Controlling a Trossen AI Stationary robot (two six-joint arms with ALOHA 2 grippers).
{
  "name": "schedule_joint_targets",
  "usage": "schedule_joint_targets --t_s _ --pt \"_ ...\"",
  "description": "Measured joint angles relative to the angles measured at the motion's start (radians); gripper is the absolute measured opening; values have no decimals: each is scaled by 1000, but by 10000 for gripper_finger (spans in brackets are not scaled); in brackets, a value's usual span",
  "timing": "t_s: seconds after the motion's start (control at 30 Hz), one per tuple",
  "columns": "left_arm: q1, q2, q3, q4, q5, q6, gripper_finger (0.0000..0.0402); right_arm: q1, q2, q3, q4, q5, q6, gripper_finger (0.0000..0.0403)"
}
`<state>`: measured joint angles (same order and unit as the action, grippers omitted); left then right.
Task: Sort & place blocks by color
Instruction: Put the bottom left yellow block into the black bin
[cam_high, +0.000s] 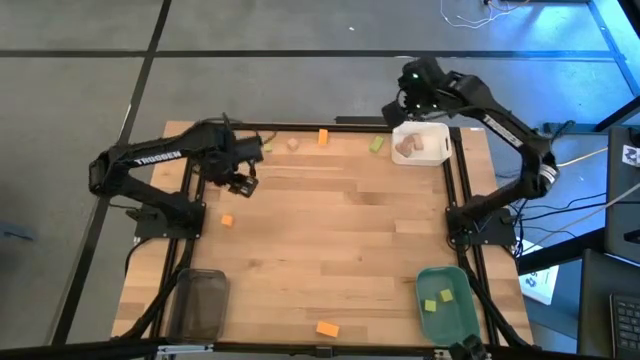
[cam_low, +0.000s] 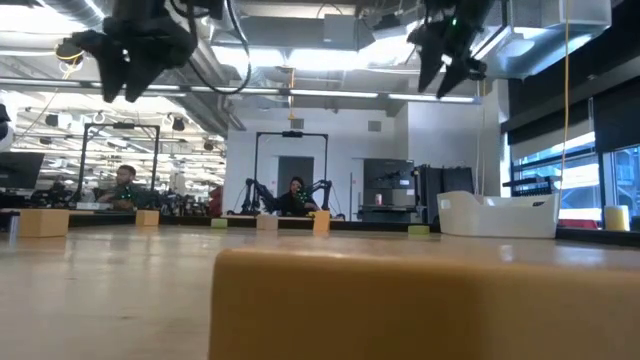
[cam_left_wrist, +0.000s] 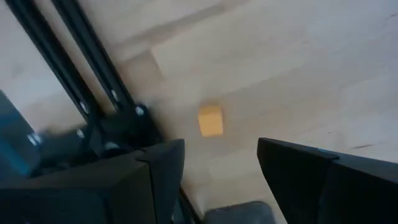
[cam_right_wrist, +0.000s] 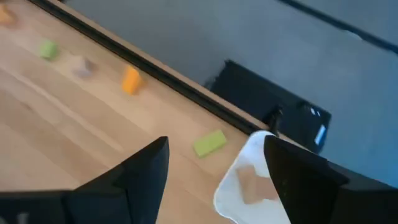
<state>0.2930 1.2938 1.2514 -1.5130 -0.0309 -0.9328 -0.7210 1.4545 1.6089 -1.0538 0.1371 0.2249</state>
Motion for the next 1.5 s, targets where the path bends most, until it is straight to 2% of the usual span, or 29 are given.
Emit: schedule_joint_targets --t_s 0.13,0.23,0.33,0.53,0.67,0.97,1.5 --pt "-111 0 -63 19 20 -185 196 45 -51 0 11 0 1 261" --pt "-185 0 -151 56 25 -262 196 80 -79 0 17 0 1 261" --pt "-226 0 -247 127 -1 -294 196 110 -97 0 34 0 1 261" --pt "-266 0 -441 299 18 -316 196 155 -103 0 66 -1 2 261" --pt "-282 0 -528 379 9 -368 196 171 -103 0 64 -1 1 261" --pt "-287 0 -600 512 1 -393 196 182 -103 0 65 -1 6 261" --pt "-287 0 -685 604 -7 -395 196 182 -103 -1 71 -8 2 262"
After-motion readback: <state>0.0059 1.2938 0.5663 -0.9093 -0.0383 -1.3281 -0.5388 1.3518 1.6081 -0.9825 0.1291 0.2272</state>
